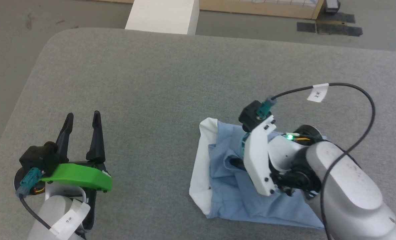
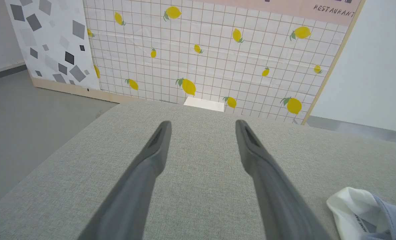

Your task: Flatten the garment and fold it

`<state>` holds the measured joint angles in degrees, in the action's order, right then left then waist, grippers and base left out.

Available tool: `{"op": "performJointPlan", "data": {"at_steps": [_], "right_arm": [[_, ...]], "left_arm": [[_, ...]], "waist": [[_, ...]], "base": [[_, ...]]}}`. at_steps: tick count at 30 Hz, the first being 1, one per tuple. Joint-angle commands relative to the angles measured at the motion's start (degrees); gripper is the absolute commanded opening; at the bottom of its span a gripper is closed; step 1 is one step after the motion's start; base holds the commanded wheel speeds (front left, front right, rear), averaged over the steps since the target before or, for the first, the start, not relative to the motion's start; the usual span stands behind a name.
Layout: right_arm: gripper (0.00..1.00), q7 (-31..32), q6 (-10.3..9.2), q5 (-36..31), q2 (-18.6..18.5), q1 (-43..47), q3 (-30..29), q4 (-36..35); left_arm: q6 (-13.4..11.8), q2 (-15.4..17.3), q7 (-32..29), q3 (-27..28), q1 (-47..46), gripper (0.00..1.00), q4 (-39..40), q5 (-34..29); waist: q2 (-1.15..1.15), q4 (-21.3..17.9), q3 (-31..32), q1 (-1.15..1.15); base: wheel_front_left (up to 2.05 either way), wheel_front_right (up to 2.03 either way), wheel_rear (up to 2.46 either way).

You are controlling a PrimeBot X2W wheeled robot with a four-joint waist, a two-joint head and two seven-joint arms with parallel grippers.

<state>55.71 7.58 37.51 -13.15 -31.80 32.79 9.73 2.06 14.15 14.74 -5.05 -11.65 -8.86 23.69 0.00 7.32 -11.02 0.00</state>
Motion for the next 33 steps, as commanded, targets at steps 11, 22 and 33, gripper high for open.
{"op": "performJointPlan", "data": {"at_steps": [11, 22, 33], "right_arm": [[0.99, -9.8, -0.09, -0.3, 4.0, -5.6, 6.4, 12.3], [1.0, -13.9, -0.09, 7.5, 5.0, -9.0, 7.9, 8.1], [1.0, -28.3, -0.09, 6.8, 1.1, -9.8, 1.0, 1.1]], "left_arm": [[0.9, -1.3, 0.3, 0.3, -1.2, 1.0, -0.5, -0.8], [1.0, -0.5, 0.3, 0.9, -0.3, 1.0, -1.2, -1.3], [0.3, 0.8, 0.1, 1.1, 0.8, 1.0, -0.6, -1.7]], "waist": [[0.0, 1.0, -2.2, 0.0], [0.0, -1.9, 1.4, 0.0], [0.0, -5.7, 6.1, 0.0]], "base": [[0.0, 0.0, 0.0], [0.0, 0.0, 0.0], [0.0, 0.0, 0.0]]}}
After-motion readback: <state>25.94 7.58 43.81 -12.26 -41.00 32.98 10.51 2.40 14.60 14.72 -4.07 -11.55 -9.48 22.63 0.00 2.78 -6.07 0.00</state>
